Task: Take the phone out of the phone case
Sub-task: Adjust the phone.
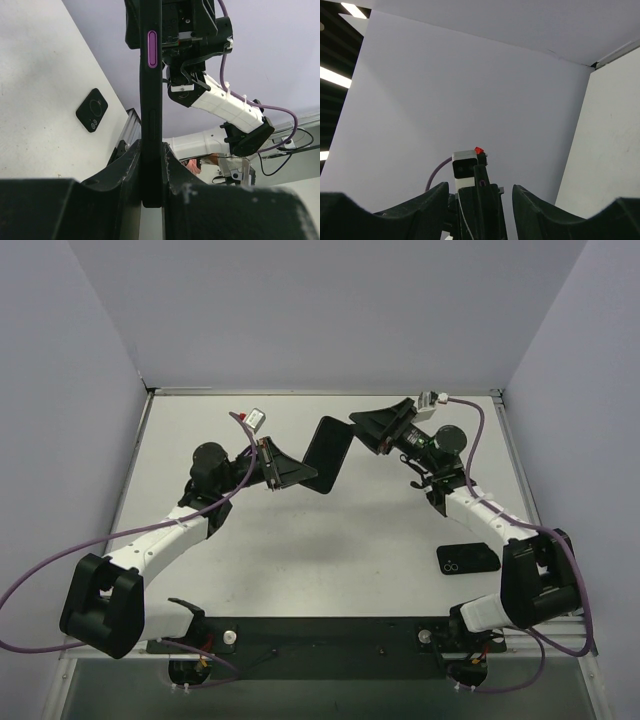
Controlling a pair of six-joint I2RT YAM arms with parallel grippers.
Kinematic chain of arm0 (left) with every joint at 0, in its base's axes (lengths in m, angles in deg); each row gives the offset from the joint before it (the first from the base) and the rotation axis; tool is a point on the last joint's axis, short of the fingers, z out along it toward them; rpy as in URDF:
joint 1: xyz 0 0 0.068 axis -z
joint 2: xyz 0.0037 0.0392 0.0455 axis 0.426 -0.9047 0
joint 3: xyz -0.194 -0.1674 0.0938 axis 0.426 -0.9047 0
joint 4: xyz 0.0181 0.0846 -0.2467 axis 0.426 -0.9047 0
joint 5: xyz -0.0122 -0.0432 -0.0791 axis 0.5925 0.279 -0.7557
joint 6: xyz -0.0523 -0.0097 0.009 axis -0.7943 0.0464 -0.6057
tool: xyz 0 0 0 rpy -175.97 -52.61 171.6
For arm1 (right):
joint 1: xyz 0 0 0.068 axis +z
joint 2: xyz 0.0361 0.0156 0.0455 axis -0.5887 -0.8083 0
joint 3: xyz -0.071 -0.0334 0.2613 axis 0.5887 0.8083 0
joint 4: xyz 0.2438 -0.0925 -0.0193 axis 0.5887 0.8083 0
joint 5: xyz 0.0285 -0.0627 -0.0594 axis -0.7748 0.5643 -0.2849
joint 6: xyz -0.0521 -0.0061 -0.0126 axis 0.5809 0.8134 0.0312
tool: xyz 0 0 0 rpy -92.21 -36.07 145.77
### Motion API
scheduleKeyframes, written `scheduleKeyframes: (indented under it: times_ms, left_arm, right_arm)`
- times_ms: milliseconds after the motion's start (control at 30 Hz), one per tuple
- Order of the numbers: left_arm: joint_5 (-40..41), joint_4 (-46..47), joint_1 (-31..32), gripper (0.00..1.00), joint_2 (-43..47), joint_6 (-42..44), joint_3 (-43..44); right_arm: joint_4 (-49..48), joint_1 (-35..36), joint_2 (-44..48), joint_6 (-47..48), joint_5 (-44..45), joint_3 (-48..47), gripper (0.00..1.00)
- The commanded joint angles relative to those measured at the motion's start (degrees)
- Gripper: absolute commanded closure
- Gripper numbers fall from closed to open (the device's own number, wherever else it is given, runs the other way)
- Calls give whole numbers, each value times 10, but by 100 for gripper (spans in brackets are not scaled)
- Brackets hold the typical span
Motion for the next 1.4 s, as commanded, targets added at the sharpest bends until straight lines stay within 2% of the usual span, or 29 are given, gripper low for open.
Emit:
scheduleKeyframes:
  times_ms: [0, 167, 233, 267, 433, 467, 500, 533, 567, 667, 733, 967, 1067, 1100, 1133, 1200, 1233, 1300, 1367]
  left_arm:
    - [2, 76, -5, 100, 17, -5, 14]
    - [3, 82, -6, 100, 13, -12, 17]
    - [2, 84, -6, 100, 13, -17, 19]
    - [3, 84, -6, 100, 14, -18, 19]
    - [-18, 59, -8, 99, 9, -14, 45]
    - [-40, 59, -8, 63, -3, -15, 52]
    - [-47, 62, -8, 49, -10, -19, 56]
    - [-51, 75, -8, 42, -13, -28, 59]
    - [-58, 76, -9, 30, -21, -30, 60]
    - [-70, 68, -9, 30, -37, -26, 73]
    - [-74, 70, -8, 36, -43, -28, 78]
    - [-71, 54, 6, 37, -62, -16, 85]
    - [-66, 62, 9, 46, -62, -20, 80]
    - [-66, 61, 9, 49, -62, -20, 78]
    - [-66, 61, 10, 59, -62, -20, 77]
    - [-64, 59, 11, 70, -60, -19, 74]
    - [-64, 56, 11, 98, -60, -17, 75]
    - [-62, 50, 10, 100, -59, -16, 74]
    - [-58, 54, 9, 100, -55, -16, 67]
  right_arm:
    - [-35, 35, -15, 23, -26, -45, 55]
    - [-28, 52, -28, 27, -31, -57, 69]
    - [-28, 53, -29, 26, -32, -56, 82]
    - [-31, 53, -30, 24, -32, -54, 99]
    - [2, 55, -22, 37, -39, -62, 100]
    - [16, 56, -22, 53, -44, -65, 100]
    - [21, 58, -21, 61, -64, -78, 100]
    - [44, 60, -21, 71, -72, -85, 100]
    - [56, 62, -20, 89, -82, -92, 100]
    - [106, 65, -13, 114, -92, -108, 100]
    - [125, 65, -4, 128, -90, -111, 100]
    - [130, 86, -11, 139, -96, -130, 100]
    - [127, 92, -15, 137, -89, -130, 100]
    - [125, 93, -15, 135, -86, -129, 100]
    - [121, 94, -15, 132, -85, -127, 100]
    - [114, 94, -17, 129, -83, -125, 100]
    - [112, 95, -17, 128, -84, -125, 100]
    - [118, 95, -20, 128, -91, -133, 100]
    - [139, 90, -19, 128, -90, -136, 72]
